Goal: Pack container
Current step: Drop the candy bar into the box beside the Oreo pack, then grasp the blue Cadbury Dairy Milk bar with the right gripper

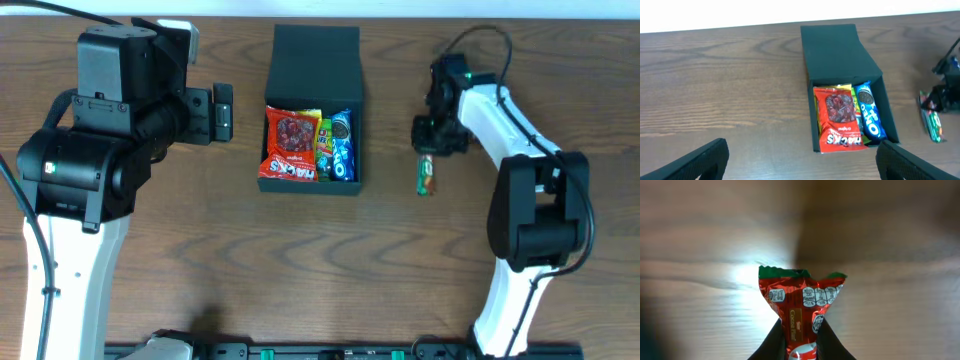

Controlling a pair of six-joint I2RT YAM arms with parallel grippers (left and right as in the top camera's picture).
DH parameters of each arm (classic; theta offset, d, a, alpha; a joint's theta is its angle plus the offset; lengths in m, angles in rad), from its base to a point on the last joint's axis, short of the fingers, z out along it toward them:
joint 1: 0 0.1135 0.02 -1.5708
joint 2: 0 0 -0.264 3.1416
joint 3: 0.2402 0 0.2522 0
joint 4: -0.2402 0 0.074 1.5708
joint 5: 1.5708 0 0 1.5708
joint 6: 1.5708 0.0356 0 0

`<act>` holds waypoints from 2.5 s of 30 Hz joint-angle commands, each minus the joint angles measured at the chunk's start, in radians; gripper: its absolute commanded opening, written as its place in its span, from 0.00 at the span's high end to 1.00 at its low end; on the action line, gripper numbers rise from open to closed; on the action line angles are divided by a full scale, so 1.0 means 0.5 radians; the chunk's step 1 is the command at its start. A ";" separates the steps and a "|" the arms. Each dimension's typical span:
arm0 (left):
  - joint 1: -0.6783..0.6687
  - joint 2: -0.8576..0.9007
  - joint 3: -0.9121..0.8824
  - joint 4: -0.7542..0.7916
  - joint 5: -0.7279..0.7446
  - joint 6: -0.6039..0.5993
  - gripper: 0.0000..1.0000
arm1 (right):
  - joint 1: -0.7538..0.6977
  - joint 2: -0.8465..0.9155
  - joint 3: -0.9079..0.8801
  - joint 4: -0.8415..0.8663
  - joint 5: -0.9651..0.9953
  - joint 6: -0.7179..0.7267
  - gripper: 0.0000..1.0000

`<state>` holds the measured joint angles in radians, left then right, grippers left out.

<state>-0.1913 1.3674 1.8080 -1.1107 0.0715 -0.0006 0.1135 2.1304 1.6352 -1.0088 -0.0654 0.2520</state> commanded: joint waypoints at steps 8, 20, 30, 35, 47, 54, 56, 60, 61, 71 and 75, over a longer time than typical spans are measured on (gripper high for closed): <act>0.006 0.005 -0.011 0.001 0.000 -0.014 0.05 | 0.378 -0.011 0.819 -0.286 -0.349 0.059 0.93; 0.006 0.005 -0.011 -0.002 0.001 -0.014 0.05 | 0.745 -0.004 0.731 -0.049 -0.213 0.311 0.36; 0.006 0.005 -0.011 -0.031 0.000 -0.014 0.05 | 0.389 -0.012 0.732 -0.146 0.202 0.311 0.29; 0.006 0.005 -0.011 -0.030 0.000 -0.014 0.05 | 0.024 -0.011 0.732 -0.204 0.455 0.237 0.28; 0.006 0.005 -0.011 -0.014 0.000 -0.014 0.05 | -0.395 0.177 0.730 -0.294 0.453 0.230 0.36; 0.006 0.005 -0.011 -0.008 -0.001 -0.013 0.05 | -0.412 0.359 0.730 -0.307 0.431 0.236 0.44; 0.006 0.005 -0.011 -0.007 -0.001 -0.013 0.05 | -0.414 0.391 0.730 -0.317 0.410 0.236 0.46; 0.006 0.005 -0.011 -0.006 -0.002 -0.011 0.05 | -0.423 0.453 0.730 -0.346 0.371 0.246 0.46; 0.006 0.005 -0.011 -0.006 -0.002 -0.007 0.05 | -0.426 0.468 0.730 -0.356 0.371 0.259 0.47; 0.006 0.005 -0.011 -0.005 -0.002 0.002 0.05 | -0.505 0.539 0.730 -0.320 0.311 0.171 0.50; 0.006 0.005 -0.011 0.001 -0.003 0.002 0.05 | -0.505 0.555 0.730 -0.258 0.203 -0.005 0.54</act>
<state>-0.1913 1.3674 1.8080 -1.1164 0.0715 -0.0006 -0.1341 2.3829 2.0018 -1.1484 0.0826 0.3214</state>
